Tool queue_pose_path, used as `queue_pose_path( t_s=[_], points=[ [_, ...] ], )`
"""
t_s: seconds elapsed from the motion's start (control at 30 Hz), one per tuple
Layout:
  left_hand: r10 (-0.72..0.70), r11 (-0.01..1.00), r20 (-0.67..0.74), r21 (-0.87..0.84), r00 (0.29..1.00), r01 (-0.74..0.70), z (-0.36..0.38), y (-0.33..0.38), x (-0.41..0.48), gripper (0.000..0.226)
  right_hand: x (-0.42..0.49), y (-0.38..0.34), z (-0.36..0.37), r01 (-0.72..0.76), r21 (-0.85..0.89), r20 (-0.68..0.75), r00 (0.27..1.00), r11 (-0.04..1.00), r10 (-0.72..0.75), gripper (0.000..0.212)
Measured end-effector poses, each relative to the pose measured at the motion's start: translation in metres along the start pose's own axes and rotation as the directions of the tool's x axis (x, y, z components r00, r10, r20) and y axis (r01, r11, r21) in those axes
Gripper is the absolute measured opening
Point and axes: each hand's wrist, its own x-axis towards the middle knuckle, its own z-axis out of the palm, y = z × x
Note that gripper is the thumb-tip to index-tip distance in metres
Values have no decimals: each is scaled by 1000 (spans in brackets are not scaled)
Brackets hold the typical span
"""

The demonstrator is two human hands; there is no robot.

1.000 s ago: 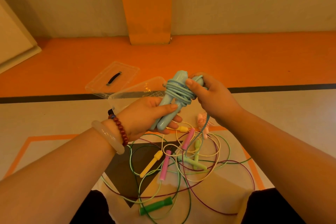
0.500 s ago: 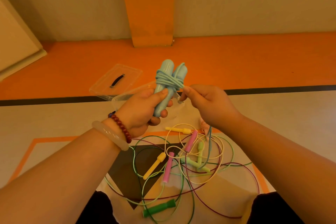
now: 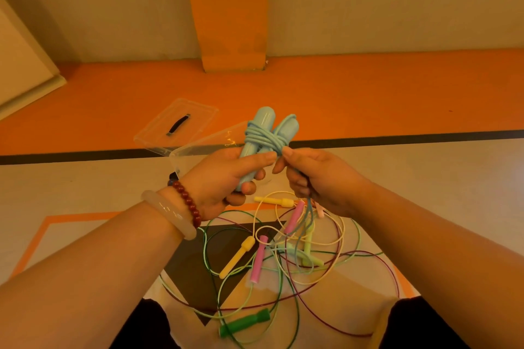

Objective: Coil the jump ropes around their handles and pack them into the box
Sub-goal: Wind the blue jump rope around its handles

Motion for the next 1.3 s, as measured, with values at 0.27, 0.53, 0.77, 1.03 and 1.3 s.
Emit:
queue_pose_path(
  t_s=[0.27, 0.53, 0.77, 1.03, 1.3],
  points=[
    [-46, 982, -66, -184, 997, 34, -8, 12, -1, 47, 2, 18, -4, -40, -108, -105, 994, 993, 29, 37],
    [-75, 992, -179, -116, 981, 54, -8, 8, 3, 53, 2, 25, 6, 0, -295, -74, 997, 956, -22, 37],
    [-2, 995, -115, -99, 993, -9, -11, 9, -2, 50, 6, 31, -29, -78, -173, -212, 976, 982, 40, 50],
    [-11, 999, 204, -49, 979, 21, -26, 6, -6, 58, 7, 38, -44, -260, -345, -496, 867, 902, 60, 60],
    [-97, 941, 512, 327, 853, -89, -25, 7, -9, 52, 13, 29, -56, -366, -412, -614, 788, 834, 43, 60]
  ],
)
